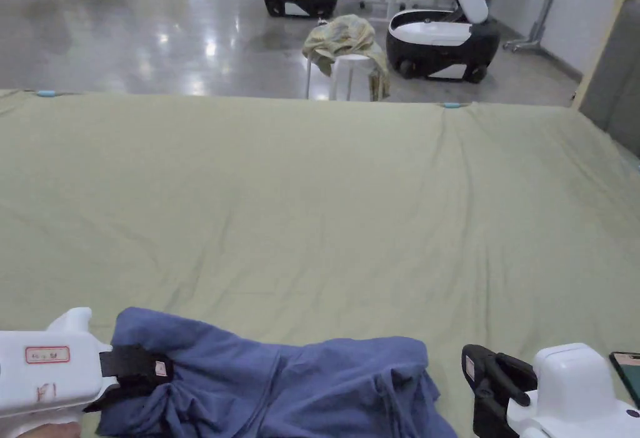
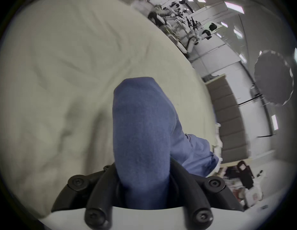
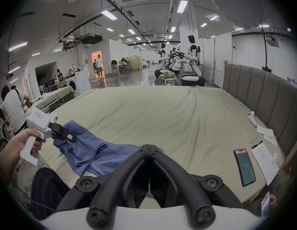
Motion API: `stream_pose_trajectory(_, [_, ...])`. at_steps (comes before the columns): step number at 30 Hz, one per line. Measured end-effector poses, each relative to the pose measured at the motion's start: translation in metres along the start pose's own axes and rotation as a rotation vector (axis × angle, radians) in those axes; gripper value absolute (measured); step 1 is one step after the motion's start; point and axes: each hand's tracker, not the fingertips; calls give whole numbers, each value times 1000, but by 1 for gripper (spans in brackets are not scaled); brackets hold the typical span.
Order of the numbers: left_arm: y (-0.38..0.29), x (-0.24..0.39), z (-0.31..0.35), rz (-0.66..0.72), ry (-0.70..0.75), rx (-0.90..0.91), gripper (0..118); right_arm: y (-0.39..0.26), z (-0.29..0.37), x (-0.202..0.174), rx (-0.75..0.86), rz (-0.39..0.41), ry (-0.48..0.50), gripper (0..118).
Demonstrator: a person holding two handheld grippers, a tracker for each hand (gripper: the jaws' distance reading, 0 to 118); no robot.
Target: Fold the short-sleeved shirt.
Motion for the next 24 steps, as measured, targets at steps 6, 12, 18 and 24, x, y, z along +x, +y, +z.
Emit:
stream_pose_trajectory(6, [-57,135,-9,-235,23,140,11,-2,12,11,44,-11,24,1])
stream_pose_trajectory(12, [-122,220,-124,-520,261,146,11,-11,28,26,71,36,-22,1])
stream_pose_trajectory(18, [-129,222,-160,-527,192,-36,66,-20,37,48,88,1,-31,1])
stream_pose_trajectory(24, [-93,225,-53,-343,-175,77,76,-21,41,62,97,-16,-33,1])
